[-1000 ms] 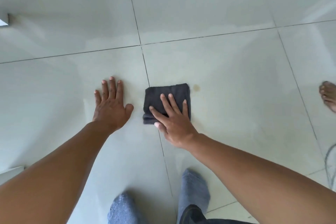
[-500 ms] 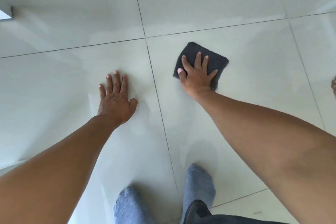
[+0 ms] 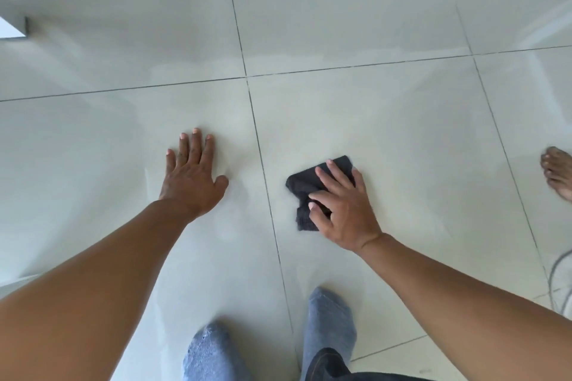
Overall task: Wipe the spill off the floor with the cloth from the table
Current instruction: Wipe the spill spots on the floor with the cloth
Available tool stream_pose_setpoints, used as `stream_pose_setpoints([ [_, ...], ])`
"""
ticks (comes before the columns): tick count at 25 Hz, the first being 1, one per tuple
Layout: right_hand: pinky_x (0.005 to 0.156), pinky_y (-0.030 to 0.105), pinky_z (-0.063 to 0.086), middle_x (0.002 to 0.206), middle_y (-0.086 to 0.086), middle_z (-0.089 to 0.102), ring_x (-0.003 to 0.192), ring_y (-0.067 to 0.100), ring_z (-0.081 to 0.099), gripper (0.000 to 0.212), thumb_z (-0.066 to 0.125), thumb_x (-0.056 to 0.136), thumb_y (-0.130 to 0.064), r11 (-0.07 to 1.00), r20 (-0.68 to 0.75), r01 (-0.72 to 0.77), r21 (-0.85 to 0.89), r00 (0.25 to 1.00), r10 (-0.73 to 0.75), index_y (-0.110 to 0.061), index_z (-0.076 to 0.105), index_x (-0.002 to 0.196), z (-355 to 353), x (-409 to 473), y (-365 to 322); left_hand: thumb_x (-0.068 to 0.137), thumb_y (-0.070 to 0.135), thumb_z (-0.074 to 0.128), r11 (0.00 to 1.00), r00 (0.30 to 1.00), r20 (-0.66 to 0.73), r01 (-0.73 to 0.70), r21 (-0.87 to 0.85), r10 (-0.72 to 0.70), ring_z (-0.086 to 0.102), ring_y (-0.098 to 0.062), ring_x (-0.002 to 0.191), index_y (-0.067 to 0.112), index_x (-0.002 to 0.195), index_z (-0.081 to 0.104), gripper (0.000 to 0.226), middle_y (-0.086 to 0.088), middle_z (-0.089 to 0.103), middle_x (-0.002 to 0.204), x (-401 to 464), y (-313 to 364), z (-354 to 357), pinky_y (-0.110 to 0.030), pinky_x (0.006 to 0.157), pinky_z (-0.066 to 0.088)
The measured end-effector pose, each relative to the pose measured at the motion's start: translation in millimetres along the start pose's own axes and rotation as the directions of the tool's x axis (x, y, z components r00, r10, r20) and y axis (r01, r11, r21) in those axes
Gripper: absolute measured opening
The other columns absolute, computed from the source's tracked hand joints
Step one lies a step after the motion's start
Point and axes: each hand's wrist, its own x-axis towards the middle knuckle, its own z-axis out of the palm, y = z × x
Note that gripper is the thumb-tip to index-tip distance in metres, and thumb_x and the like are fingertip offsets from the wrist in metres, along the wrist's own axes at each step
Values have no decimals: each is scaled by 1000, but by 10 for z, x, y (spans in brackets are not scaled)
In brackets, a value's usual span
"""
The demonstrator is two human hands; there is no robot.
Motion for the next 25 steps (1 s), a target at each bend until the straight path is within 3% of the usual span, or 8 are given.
stream_pose_setpoints([
  [4, 119, 55, 27, 161, 29, 31, 147, 42, 31, 60, 53, 95, -37, 629, 17, -679, 379, 684, 729, -2, 49, 143, 197, -16, -856, 91, 53, 30, 1000, 998, -67, -16, -12, 16, -14, -32, 156, 15, 161, -4, 87, -11, -13, 169, -34, -17, 41, -53, 125, -3],
  [6, 124, 58, 9, 168, 29, 5, 156, 40, 6, 78, 48, 100, -46, 426, 175, -791, 439, 541, 823, 2, 22, 156, 235, 122, -964, 87, 56, 24, 999, 994, -106, -27, -17, 25, -13, -31, 156, 15, 161, -2, 89, -11, -11, 170, -31, -43, 82, -52, 125, -3],
  [9, 122, 62, -4, 168, 23, -15, 157, 34, -14, 84, 37, 100, -58, 364, 181, -879, 309, 430, 884, -10, 6, 161, 127, 699, -504, 85, 59, 23, 999, 993, -116, -37, -17, 35, -12, -29, 156, 18, 161, 0, 90, -8, -9, 170, -10, -60, 90, -49, 125, -4],
  [15, 118, 73, -2, 169, 21, -15, 154, 45, -15, 69, 27, 101, -53, 695, 112, -719, 4, 691, 714, -30, 1, 161, 69, 1646, -102, 90, 59, 31, 1000, 997, -82, 2, 20, 0, -14, -31, 156, 18, 161, -5, 89, -8, -12, 170, -9, 3, 69, -49, 125, -6],
  [18, 118, 72, 8, 171, 17, 10, 156, 44, 3, 61, 36, 101, -47, 982, 75, -179, -63, 980, 184, -31, 25, 159, 441, 1161, -881, 94, 49, 44, 998, 993, -107, -56, 24, 58, 1, -30, 157, 19, 161, 8, 82, -7, -1, 171, -1, -118, -38, -48, 124, 8],
  [20, 120, 69, 10, 171, 11, 16, 157, 39, 6, 56, 37, 104, -45, 982, 198, 184, -47, 965, -171, -31, 30, 158, 558, 369, -1119, 94, 45, 44, 1000, 980, -198, 20, -4, -20, 12, -32, 155, 14, 159, 18, 77, -12, 9, 170, -48, -291, -76, -48, 123, 14],
  [22, 120, 67, 15, 171, 6, 17, 158, 33, 7, 54, 36, 105, -46, 976, 212, 209, -60, 958, -192, -33, 30, 158, 517, -226, -802, 97, 51, 39, 984, 957, -234, 161, -70, -173, 7, -33, 156, 9, 159, 15, 79, -17, 6, 169, -160, -492, -25, -50, 125, 8],
  [25, 117, 69, 20, 171, 10, 17, 157, 35, 13, 56, 32, 103, -50, 985, 132, -90, -150, 985, 110, -34, 31, 158, 265, -52, -9, 98, 60, 25, 986, 964, -209, 156, -60, -166, -5, -31, 157, 12, 161, 4, 82, -18, -2, 169, -234, -626, 128, -51, 125, 0],
])
